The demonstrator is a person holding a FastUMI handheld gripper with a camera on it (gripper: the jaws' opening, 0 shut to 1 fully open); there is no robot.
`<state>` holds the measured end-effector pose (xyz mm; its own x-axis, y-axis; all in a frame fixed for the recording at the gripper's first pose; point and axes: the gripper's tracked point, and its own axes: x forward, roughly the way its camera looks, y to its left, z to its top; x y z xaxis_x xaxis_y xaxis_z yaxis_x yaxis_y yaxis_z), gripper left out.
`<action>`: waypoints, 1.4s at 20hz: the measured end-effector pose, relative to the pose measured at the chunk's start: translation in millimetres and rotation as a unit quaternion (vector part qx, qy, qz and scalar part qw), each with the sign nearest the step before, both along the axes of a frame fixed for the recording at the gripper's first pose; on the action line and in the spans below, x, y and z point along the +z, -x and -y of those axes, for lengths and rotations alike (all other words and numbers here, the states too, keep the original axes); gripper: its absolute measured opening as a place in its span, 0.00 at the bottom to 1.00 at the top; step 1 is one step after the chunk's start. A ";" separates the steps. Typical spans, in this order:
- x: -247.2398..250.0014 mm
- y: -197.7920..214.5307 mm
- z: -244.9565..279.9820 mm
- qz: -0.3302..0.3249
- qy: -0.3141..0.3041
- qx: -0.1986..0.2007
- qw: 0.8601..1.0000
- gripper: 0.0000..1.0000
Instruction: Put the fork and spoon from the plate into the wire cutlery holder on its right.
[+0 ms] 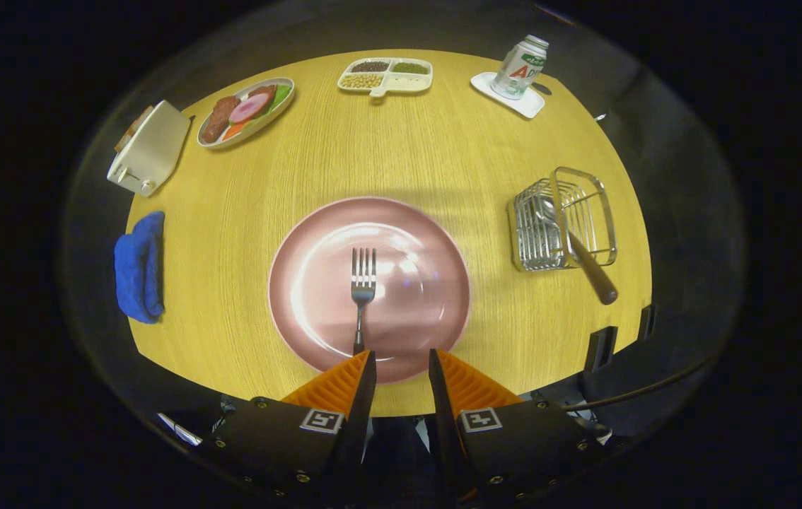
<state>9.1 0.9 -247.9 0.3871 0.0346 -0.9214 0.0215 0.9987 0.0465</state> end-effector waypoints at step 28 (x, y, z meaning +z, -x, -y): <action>-52.8 -0.6 -38.8 -0.030 -0.015 0.024 0.999 0.04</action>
<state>9.7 39.6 -300.7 0.3281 0.0806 -0.9412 -0.0227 0.9967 0.0775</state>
